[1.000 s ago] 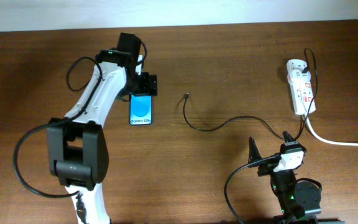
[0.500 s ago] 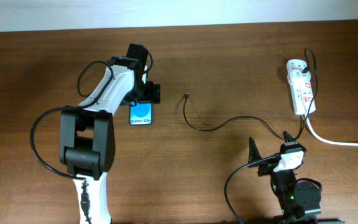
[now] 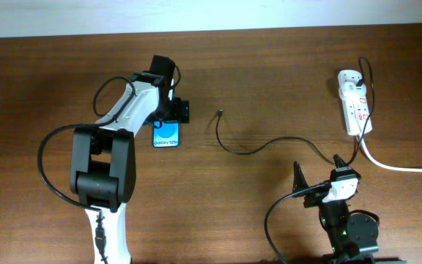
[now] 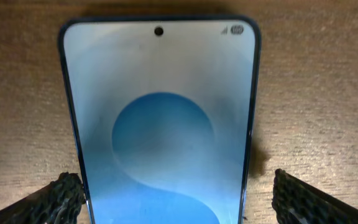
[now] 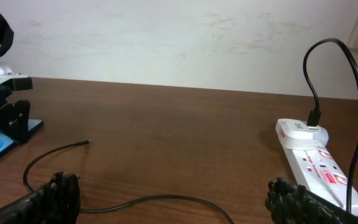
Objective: Plug charger to phone and switch on socket
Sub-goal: 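Close the left gripper on the phone's sides and lift it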
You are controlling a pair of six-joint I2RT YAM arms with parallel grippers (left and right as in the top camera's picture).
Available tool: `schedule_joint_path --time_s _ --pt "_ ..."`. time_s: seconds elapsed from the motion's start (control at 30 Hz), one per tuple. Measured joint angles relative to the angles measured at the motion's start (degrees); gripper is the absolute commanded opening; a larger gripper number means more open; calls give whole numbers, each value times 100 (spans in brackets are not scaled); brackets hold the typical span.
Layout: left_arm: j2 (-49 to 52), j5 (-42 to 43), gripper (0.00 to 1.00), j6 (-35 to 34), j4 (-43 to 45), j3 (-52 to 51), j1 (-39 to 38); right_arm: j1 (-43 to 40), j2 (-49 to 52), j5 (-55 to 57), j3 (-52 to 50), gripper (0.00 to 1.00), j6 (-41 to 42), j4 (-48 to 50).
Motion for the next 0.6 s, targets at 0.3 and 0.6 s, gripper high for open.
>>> schedule_joint_path --time_s 0.3,0.6 --pt "96 -151 97 44 83 4 -31 0 0 0 0 98 -2 0" --pt "98 -127 71 66 -170 31 -31 0 0 0 0 98 0 0"
